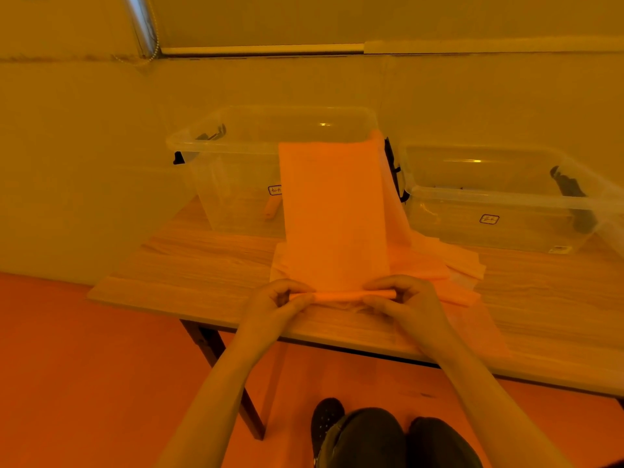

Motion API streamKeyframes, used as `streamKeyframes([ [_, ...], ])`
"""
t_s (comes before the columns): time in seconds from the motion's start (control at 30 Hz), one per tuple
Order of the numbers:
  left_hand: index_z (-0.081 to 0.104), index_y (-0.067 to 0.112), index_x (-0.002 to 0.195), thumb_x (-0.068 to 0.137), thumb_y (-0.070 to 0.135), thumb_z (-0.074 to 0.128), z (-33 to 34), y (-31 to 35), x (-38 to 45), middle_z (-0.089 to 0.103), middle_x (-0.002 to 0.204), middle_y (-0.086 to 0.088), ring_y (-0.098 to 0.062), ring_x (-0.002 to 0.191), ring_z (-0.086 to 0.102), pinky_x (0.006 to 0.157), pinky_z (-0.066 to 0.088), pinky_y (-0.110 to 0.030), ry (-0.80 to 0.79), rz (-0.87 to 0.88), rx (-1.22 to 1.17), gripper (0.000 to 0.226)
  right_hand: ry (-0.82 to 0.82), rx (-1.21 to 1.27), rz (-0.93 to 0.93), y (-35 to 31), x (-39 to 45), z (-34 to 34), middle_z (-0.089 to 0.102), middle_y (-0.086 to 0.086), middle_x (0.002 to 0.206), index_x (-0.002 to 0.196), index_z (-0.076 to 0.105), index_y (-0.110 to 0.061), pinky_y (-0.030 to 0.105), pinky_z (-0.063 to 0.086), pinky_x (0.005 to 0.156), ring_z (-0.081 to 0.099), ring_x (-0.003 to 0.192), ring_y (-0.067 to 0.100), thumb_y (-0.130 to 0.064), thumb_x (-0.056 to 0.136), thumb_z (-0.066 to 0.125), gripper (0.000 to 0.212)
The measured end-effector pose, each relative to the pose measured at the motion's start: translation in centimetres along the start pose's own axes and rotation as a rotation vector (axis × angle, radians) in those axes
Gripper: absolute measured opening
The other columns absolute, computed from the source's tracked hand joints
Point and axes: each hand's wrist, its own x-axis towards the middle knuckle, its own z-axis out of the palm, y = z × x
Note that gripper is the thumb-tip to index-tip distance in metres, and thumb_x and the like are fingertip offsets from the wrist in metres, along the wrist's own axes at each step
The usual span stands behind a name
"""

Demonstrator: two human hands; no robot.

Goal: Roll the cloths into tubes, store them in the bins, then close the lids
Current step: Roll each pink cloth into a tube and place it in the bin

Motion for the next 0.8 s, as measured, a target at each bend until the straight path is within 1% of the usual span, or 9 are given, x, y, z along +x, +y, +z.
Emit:
streamKeyframes([
  [0.07, 0.074, 0.028, 0.089, 0.084, 0.026, 0.069, 0.09, -0.04, 0.0, 0.071, 0.086, 0.006, -0.016, 0.085, 0.065, 0.078, 0.053, -0.033, -0.003, -0.001, 0.001, 0.008, 0.002, 0.028, 0.006, -0.18, 0.02, 0.11, 0.074, 0.006, 0.081, 0.085, 0.074, -0.012, 0.025, 0.055, 0.065, 0.07, 0.074, 0.023, -0.01, 0.076, 0.076, 0.01],
  [0.17, 0.073, 0.026, 0.092, 0.081, 0.02, 0.073, 0.08, 0.04, -0.22, 0.07, 0.093, 0.009, -0.008, 0.092, 0.065, 0.079, 0.051, -0.024, -0.026, 0.01, -0.022, 0.013, 0.003, 0.023, 0.02, -0.18, 0.12, 0.26, 0.074, 0.009, 0.078, 0.087, 0.074, -0.01, 0.027, 0.056, 0.063, 0.07, 0.07, 0.026, -0.01, 0.079, 0.074, 0.008],
  [0.27, 0.072, 0.028, 0.088, 0.081, 0.018, 0.072, 0.03, 0.24, -0.24, 0.07, 0.09, 0.013, -0.005, 0.089, 0.064, 0.075, 0.049, -0.02, -0.021, 0.015, -0.005, 0.011, -0.004, -0.001, 0.014, 0.04, 0.08, 0.14, 0.074, 0.005, 0.084, 0.085, 0.076, -0.018, 0.029, 0.057, 0.068, 0.071, 0.076, 0.022, -0.011, 0.077, 0.077, 0.011],
  [0.33, 0.072, 0.03, 0.085, 0.082, 0.021, 0.071, 0.07, 0.32, -0.14, 0.07, 0.086, 0.013, -0.006, 0.083, 0.064, 0.073, 0.05, -0.022, -0.017, 0.02, 0.004, 0.01, -0.009, -0.004, 0.008, 0.15, 0.01, 0.0, 0.074, 0.002, 0.088, 0.085, 0.076, -0.022, 0.03, 0.058, 0.072, 0.071, 0.082, 0.022, -0.01, 0.074, 0.08, 0.016],
  [0.4, 0.073, 0.032, 0.084, 0.082, 0.022, 0.071, 0.12, 0.25, -0.03, 0.071, 0.085, 0.01, -0.01, 0.082, 0.064, 0.073, 0.051, -0.025, -0.012, 0.012, 0.01, 0.01, -0.003, 0.007, 0.007, 0.09, -0.02, -0.09, 0.074, 0.003, 0.086, 0.086, 0.075, -0.017, 0.027, 0.057, 0.07, 0.071, 0.08, 0.021, -0.008, 0.074, 0.079, 0.015],
  [0.53, 0.073, 0.025, 0.093, 0.081, 0.018, 0.073, -0.01, 0.0, -0.16, 0.071, 0.096, 0.006, -0.01, 0.094, 0.065, 0.08, 0.051, -0.024, -0.024, -0.005, -0.025, 0.014, -0.003, 0.007, 0.018, -0.13, 0.16, 0.14, 0.074, 0.007, 0.08, 0.088, 0.074, -0.008, 0.026, 0.055, 0.065, 0.07, 0.072, 0.024, -0.008, 0.077, 0.076, 0.011],
  [0.63, 0.073, 0.025, 0.092, 0.081, 0.016, 0.073, -0.14, 0.04, -0.24, 0.071, 0.095, 0.005, -0.01, 0.093, 0.065, 0.078, 0.05, -0.021, -0.022, 0.004, -0.025, 0.014, -0.009, -0.014, 0.018, -0.08, 0.07, 0.05, 0.074, 0.003, 0.083, 0.088, 0.075, -0.013, 0.029, 0.057, 0.069, 0.07, 0.076, 0.023, -0.011, 0.076, 0.078, 0.012],
  [0.73, 0.073, 0.028, 0.089, 0.083, 0.019, 0.071, -0.09, 0.13, -0.18, 0.071, 0.091, 0.009, -0.007, 0.09, 0.065, 0.075, 0.05, -0.02, -0.011, 0.006, 0.002, 0.012, -0.013, -0.071, 0.004, -0.02, -0.1, -0.06, 0.073, -0.007, 0.088, 0.088, 0.075, -0.02, 0.024, 0.056, 0.072, 0.069, 0.083, 0.011, -0.011, 0.074, 0.08, 0.017],
  [0.8, 0.073, 0.028, 0.09, 0.082, 0.018, 0.072, -0.08, 0.15, -0.21, 0.071, 0.092, 0.009, -0.007, 0.09, 0.065, 0.076, 0.051, -0.021, -0.012, 0.006, 0.0, 0.012, -0.009, -0.042, 0.013, -0.03, -0.08, 0.02, 0.074, -0.003, 0.087, 0.087, 0.075, -0.02, 0.024, 0.056, 0.07, 0.07, 0.081, 0.015, -0.01, 0.075, 0.079, 0.016],
])
